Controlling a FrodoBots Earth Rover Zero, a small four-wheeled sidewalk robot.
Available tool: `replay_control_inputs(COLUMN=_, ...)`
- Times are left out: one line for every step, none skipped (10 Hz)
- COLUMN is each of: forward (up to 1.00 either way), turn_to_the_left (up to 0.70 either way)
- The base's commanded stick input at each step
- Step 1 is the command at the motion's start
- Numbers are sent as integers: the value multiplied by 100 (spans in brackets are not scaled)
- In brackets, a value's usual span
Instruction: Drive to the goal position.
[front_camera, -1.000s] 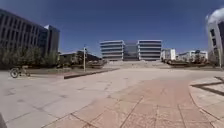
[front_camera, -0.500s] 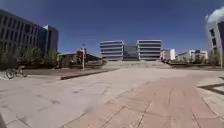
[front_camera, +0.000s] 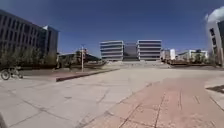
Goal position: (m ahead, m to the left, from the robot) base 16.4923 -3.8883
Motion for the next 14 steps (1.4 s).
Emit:
replay_control_inputs(forward=70, turn_to_the_left=-6)
replay_control_inputs(forward=70, turn_to_the_left=1)
replay_control_inputs(forward=70, turn_to_the_left=1)
replay_control_inputs(forward=70, turn_to_the_left=1)
replay_control_inputs(forward=70, turn_to_the_left=1)
replay_control_inputs(forward=70, turn_to_the_left=1)
replay_control_inputs(forward=70, turn_to_the_left=1)
replay_control_inputs(forward=70, turn_to_the_left=1)
replay_control_inputs(forward=70, turn_to_the_left=1)
replay_control_inputs(forward=70, turn_to_the_left=1)
replay_control_inputs(forward=70, turn_to_the_left=1)
replay_control_inputs(forward=70, turn_to_the_left=1)
replay_control_inputs(forward=70, turn_to_the_left=1)
replay_control_inputs(forward=70, turn_to_the_left=1)
